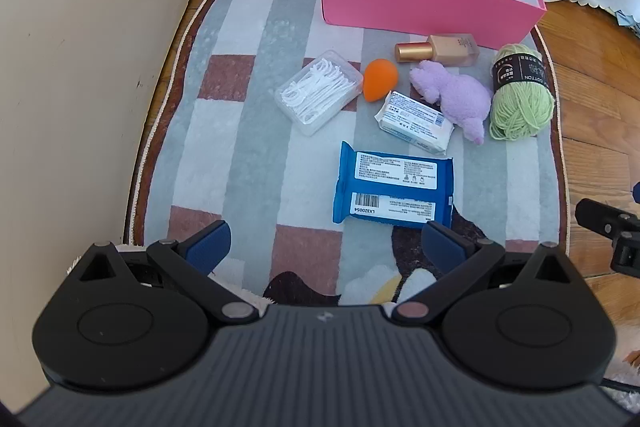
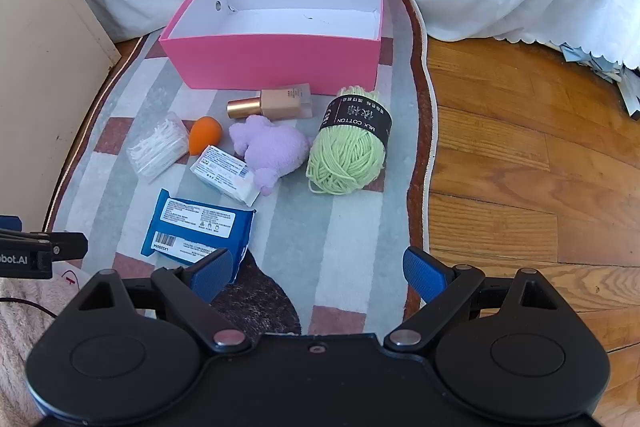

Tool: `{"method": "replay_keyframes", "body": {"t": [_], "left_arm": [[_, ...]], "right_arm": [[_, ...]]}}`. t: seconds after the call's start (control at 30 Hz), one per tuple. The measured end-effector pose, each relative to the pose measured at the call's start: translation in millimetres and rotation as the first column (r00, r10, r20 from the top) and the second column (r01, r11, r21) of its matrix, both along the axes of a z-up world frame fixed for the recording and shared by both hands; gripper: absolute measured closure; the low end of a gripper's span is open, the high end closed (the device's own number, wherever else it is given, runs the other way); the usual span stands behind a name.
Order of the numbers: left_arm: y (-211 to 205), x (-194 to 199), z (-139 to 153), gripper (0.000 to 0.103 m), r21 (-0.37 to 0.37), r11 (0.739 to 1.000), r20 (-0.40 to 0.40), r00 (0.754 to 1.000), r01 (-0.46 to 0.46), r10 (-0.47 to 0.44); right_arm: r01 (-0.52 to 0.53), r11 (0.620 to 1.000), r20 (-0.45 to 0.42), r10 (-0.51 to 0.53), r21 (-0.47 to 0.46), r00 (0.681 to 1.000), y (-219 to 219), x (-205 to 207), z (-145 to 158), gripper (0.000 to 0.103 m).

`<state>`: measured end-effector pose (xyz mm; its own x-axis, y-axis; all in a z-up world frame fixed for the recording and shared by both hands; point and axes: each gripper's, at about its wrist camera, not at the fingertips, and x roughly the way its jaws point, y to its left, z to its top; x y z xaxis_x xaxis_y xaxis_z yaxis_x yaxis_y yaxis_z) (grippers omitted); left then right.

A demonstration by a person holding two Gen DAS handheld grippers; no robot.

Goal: Organize objects

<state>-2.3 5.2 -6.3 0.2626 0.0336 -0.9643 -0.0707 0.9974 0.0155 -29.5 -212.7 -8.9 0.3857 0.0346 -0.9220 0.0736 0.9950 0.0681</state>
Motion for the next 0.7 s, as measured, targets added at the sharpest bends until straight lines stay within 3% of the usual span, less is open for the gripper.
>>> {"method": "replay_keyframes", "body": {"t": [0.7], "left_arm": [[0.3, -0.5, 0.8, 0.000, -0.001, 1.000, -0.001, 1.000, 0.002, -0.002]], "right_arm": [[0.008, 1.000, -0.003, -0.008, -0.001, 1.000, -4.6, -1.1, -2.1, 0.008]]}}
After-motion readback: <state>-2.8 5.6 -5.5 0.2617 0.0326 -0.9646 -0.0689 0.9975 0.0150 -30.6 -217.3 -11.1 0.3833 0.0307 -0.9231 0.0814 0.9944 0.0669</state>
